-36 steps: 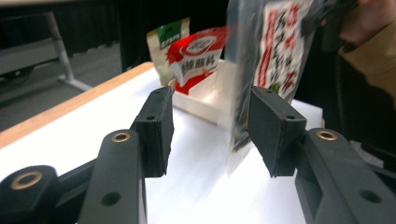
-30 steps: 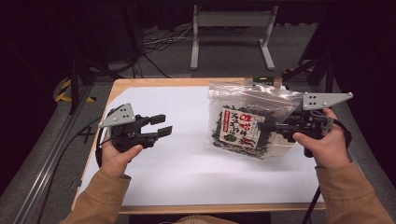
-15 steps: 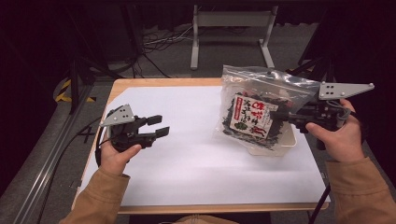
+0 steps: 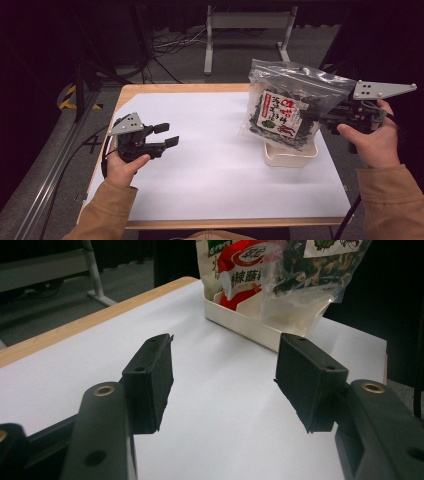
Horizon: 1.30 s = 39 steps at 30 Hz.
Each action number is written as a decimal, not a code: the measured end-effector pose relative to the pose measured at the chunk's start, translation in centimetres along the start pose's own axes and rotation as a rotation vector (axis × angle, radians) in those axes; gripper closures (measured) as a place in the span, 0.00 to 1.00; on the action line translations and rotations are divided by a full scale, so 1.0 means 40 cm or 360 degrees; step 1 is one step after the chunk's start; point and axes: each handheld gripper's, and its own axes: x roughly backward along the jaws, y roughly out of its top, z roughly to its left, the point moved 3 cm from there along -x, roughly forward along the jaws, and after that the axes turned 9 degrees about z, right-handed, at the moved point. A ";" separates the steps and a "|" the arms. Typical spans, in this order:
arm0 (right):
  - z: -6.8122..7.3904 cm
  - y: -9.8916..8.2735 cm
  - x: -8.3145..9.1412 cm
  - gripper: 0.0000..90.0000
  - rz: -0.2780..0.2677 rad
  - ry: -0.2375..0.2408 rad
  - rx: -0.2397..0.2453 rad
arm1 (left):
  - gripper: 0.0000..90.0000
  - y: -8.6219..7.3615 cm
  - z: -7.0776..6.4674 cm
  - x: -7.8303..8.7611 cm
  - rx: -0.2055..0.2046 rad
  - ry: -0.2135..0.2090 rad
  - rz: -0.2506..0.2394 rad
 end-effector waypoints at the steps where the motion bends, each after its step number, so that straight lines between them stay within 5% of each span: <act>1: -0.004 -0.002 0.002 0.84 0.0004 -0.0013 -0.0002 | 0.44 -0.001 0.002 0.000 -0.0005 0.0005 0.0006; 20: -0.052 -0.038 0.016 0.84 0.0064 -0.0299 -0.0023 | 0.42 -0.011 0.013 0.000 0.0027 0.0020 0.0027; 39: -0.094 -0.088 -0.018 0.84 0.0115 -0.0370 -0.0143 | 0.41 -0.016 0.019 -0.002 0.0050 0.0016 0.0045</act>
